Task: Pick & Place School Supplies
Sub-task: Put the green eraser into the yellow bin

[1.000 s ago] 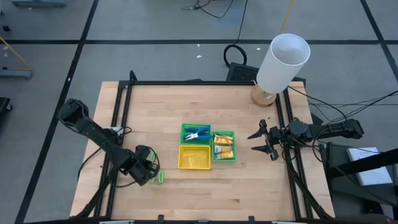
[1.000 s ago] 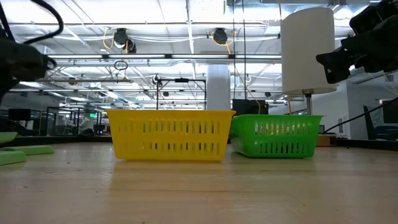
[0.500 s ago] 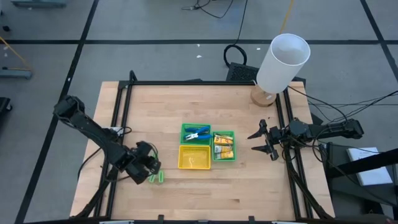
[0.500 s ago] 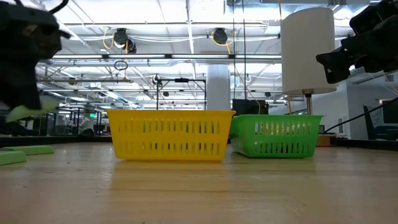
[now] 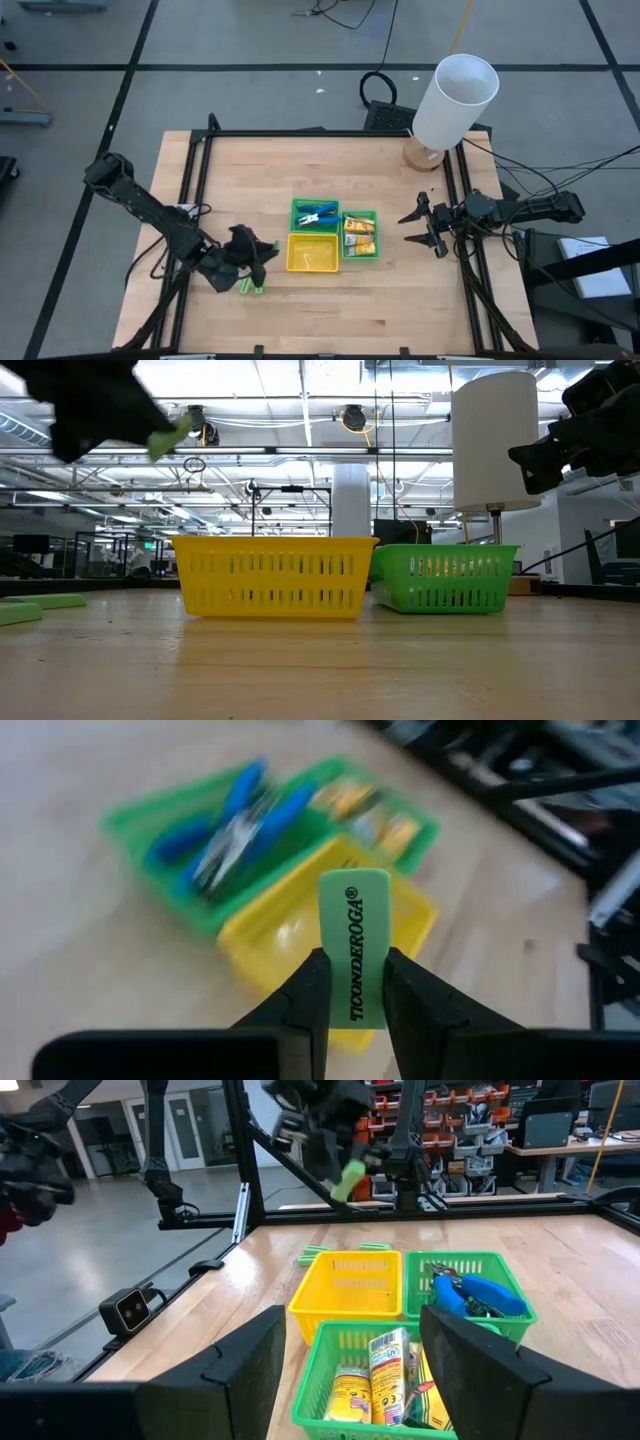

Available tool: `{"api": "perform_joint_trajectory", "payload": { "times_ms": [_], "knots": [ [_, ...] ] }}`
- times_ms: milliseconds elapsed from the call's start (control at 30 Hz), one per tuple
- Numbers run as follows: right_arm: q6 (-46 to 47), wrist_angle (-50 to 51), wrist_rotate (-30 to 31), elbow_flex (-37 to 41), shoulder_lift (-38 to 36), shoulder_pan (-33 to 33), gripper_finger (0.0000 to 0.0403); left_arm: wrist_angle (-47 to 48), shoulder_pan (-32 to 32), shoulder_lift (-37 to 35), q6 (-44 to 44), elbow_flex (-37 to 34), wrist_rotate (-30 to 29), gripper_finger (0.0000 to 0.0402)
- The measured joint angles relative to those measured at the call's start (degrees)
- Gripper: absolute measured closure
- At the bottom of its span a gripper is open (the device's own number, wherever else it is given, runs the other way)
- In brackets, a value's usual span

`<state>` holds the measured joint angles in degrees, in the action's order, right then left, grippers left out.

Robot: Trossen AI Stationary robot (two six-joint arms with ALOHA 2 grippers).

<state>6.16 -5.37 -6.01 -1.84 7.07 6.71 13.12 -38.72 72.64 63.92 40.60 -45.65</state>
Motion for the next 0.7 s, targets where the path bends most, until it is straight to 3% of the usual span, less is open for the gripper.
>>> {"api": "perform_joint_trajectory", "payload": {
  "times_ms": [200, 333, 467, 700],
  "knots": [
    [-0.01, 0.0, 0.01, -0.01, 0.0, -0.01, 0.0177, -18.97, 3.59, 0.68, -29.48, 0.0, -0.06, 0.033],
    [0.0, 0.0, 0.01, 0.0, 0.0, 0.0, 0.0177, -28.74, 6.13, 0.59, -42.83, 0.04, 4.93, 0.0326],
    [0.0, -0.02, -0.01, 0.0, 0.0, 0.0, 0.0177, -33.27, 9.13, 0.61, -49.76, 0.04, 11.13, 0.0331],
    [0.01, 0.0, 0.0, 0.01, 0.0, 0.0, 0.0177, -33.61, 14.3, 1.16, -54.51, 0.04, 19.12, 0.0322]
  ]
}}
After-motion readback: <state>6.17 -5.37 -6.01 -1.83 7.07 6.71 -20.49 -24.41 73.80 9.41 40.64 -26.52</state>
